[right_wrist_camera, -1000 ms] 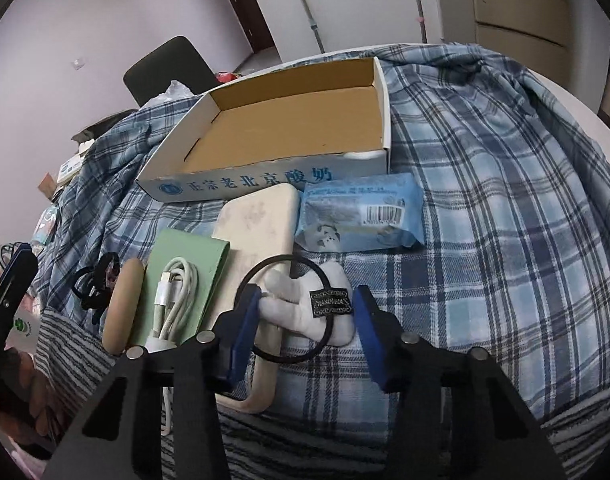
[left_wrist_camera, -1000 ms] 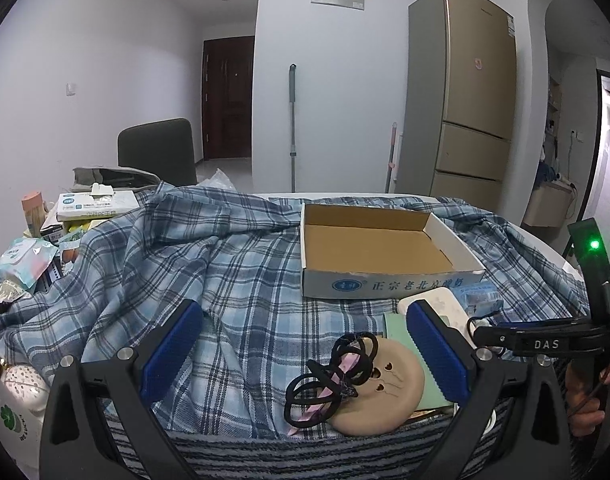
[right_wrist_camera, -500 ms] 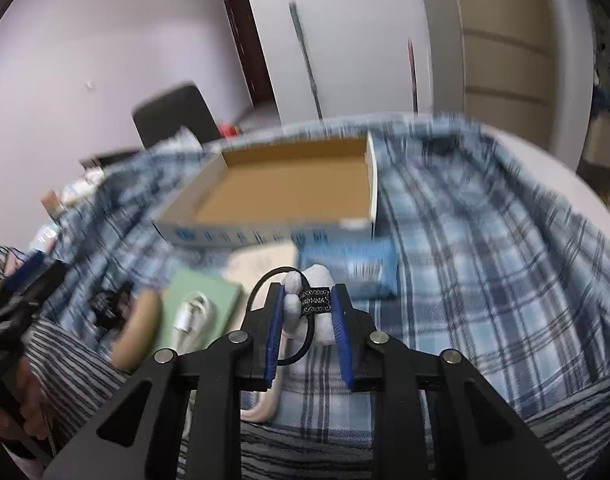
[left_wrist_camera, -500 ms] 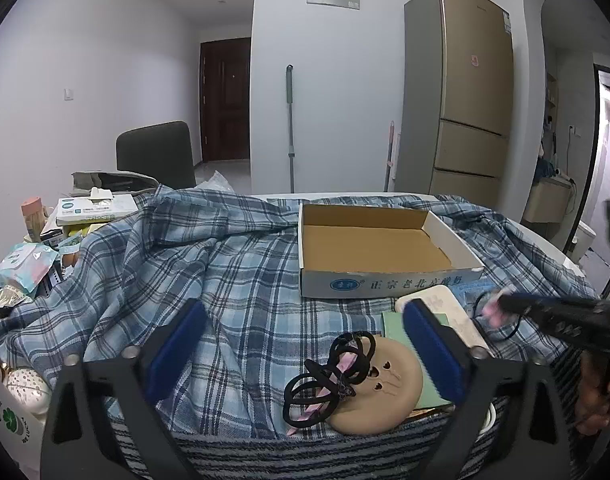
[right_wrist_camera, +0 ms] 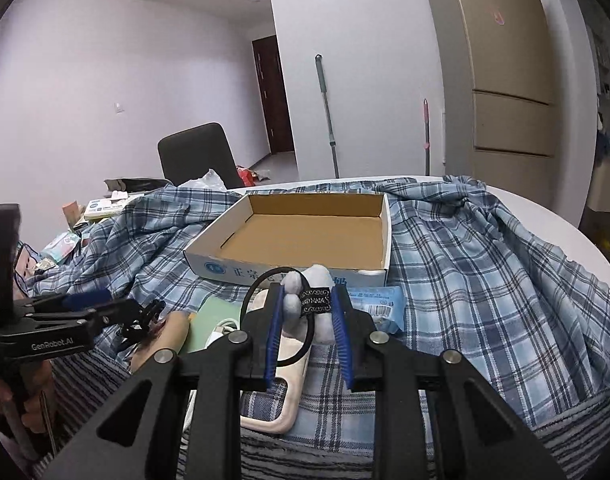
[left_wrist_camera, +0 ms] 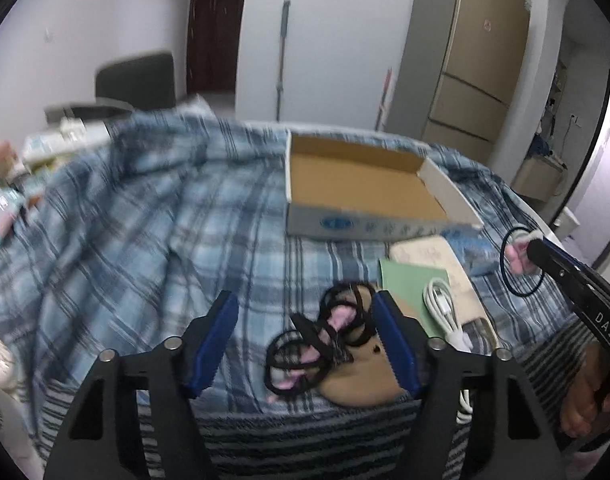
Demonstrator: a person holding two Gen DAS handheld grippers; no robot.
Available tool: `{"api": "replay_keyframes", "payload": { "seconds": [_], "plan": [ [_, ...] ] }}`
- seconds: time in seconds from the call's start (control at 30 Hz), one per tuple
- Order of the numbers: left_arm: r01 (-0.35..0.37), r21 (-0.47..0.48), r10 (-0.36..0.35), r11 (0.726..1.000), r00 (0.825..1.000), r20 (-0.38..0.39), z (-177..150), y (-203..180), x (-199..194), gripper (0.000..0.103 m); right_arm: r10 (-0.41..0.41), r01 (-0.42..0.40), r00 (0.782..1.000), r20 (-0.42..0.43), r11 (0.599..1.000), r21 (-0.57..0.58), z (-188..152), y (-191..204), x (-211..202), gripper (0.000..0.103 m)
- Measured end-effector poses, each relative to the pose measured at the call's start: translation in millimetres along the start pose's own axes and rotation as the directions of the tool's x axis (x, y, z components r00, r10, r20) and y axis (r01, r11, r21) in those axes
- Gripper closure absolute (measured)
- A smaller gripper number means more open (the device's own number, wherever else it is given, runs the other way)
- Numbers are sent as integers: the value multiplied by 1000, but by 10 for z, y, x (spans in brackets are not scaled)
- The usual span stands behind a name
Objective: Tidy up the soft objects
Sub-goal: 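Close the left gripper on the black hair ties and lift them, then carry the earbuds with the right gripper and hair ties with the left into the box, then open both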
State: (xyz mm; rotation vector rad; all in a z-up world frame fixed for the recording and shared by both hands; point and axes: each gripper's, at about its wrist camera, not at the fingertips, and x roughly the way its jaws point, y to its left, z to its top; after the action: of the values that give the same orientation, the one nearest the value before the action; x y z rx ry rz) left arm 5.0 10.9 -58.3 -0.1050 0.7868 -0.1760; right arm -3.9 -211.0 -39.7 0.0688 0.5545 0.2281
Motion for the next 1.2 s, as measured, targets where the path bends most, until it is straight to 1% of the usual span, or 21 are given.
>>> {"api": "replay_keyframes", "payload": {
  "seconds": [0.03,0.07,0.1,0.17,0.23,0.3,0.37,0.4,0.57,0.67,0.77,0.93,1.03,1.1,1.2],
  "plan": [
    [12,-11,-12,1000,1000,-24,-6,14,43,36,2,-2,1000,0,1000,2,-2,-4,0,80],
    [16,-20,-17,1000,999,-45,-13,29,82,41,4,-4,1000,0,1000,5,-3,-9,3,80],
    [18,-22,-19,1000,998,-54,-19,24,101,44,6,-6,1000,-1,1000,8,-5,-21,7,80],
    [24,-19,-26,1000,996,-83,-35,12,158,45,10,-10,1000,-2,1000,12,-5,-27,8,80],
    [27,-12,-28,1000,994,-103,-51,-6,202,55,11,-11,1000,-2,1000,12,-9,-28,8,80],
    [33,-10,-34,999,992,-121,-65,-16,231,78,14,-14,1000,-2,1000,12,-10,-30,8,80],
    [41,-14,-42,999,990,-131,-79,-13,252,92,13,-13,1000,-3,1000,12,-13,-31,9,80],
    [44,-16,-46,999,991,-128,-66,-8,247,94,13,-13,1000,-2,1000,12,-15,-32,6,80],
    [59,-9,-59,998,998,-18,-58,-13,35,95,7,-7,1000,16,1000,8,-18,-28,-8,80],
    [63,5,-63,998,996,64,-49,-36,-121,95,4,-4,1000,28,1000,3,-24,-17,-37,80],
    [60,13,-61,998,989,132,-47,-51,-254,95,2,-2,999,41,1000,-3,-24,-2,-61,80],
    [33,31,-38,999,983,179,-34,-91,-355,95,-3,4,998,58,1000,-9,-20,15,-99,80],
    [4,46,-14,999,977,211,-19,-133,-441,95,-9,10,998,68,1000,-18,-10,37,-127,80],
    [0,60,-14,998,974,227,16,-170,-526,95,-19,21,996,82,999,-26,14,65,-162,80],
    [11,73,-29,997,968,248,107,-197,-681,95,-29,33,991,128,999,-35,116,91,-281,80]
  ]
}}
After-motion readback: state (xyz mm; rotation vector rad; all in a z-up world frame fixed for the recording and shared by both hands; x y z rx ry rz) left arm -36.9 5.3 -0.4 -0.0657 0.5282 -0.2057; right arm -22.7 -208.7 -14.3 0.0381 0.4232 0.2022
